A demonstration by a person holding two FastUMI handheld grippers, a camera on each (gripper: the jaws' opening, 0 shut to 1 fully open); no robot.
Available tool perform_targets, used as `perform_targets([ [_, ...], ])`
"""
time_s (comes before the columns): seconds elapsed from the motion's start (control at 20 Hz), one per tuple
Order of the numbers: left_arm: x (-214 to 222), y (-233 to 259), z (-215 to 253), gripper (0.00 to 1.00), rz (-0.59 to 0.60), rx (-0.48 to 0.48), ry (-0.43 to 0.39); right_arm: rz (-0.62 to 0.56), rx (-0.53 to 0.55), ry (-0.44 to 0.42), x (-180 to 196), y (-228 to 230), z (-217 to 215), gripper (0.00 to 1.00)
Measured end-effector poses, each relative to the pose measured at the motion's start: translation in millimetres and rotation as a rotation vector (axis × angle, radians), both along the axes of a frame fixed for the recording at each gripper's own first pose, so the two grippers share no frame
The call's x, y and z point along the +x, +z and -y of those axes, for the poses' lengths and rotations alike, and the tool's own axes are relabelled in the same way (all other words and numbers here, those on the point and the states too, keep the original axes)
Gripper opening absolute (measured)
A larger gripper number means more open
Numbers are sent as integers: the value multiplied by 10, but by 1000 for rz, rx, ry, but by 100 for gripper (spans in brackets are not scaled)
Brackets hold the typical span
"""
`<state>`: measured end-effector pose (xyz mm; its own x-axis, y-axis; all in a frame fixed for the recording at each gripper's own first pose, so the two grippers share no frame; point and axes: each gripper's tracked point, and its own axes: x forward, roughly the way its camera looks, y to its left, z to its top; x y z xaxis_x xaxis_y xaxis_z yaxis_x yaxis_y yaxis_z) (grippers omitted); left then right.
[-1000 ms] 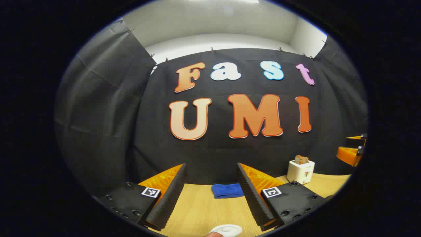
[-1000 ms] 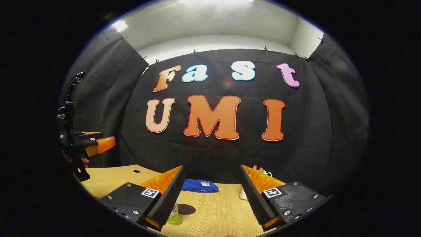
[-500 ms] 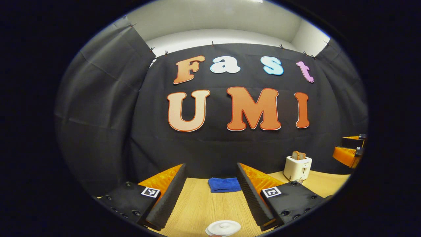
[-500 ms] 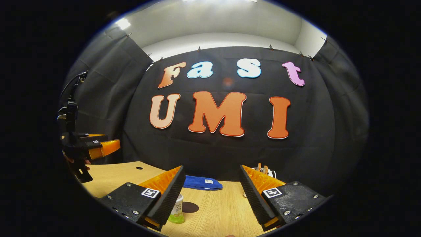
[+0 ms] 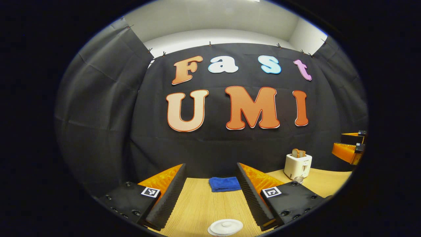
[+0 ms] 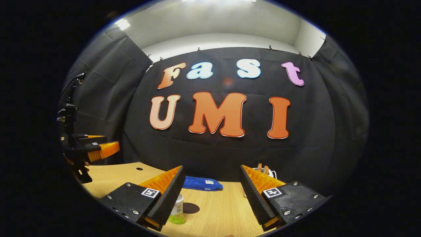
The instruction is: Open the teacup lid with one hand, grasp the water bottle and pour water into the teacup with the other hand; after pouring, place the water bottle on the coaster and then close the teacup lid.
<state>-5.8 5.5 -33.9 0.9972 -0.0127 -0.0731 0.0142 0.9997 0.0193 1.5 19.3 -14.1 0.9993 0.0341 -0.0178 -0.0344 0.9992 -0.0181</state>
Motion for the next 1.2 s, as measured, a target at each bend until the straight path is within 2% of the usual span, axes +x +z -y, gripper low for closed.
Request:
perform_targets([
  [0.45, -151, -694, 177, 96, -142, -7, -94, -49, 8, 61, -34, -269, -139, 99],
  [0.65, -165, -1028, 199, 97, -209, 22, -118, -70, -25, 59, -80, -439, -168, 99],
  [1.0, -241, -1593, 315, 97, -324, 59, -173, -115, -21, 68, -72, -635, -201, 98],
  [1.2, -256, -1847, 351, 88, -385, 64, -189, -134, -14, 66, -73, -720, -171, 98],
])
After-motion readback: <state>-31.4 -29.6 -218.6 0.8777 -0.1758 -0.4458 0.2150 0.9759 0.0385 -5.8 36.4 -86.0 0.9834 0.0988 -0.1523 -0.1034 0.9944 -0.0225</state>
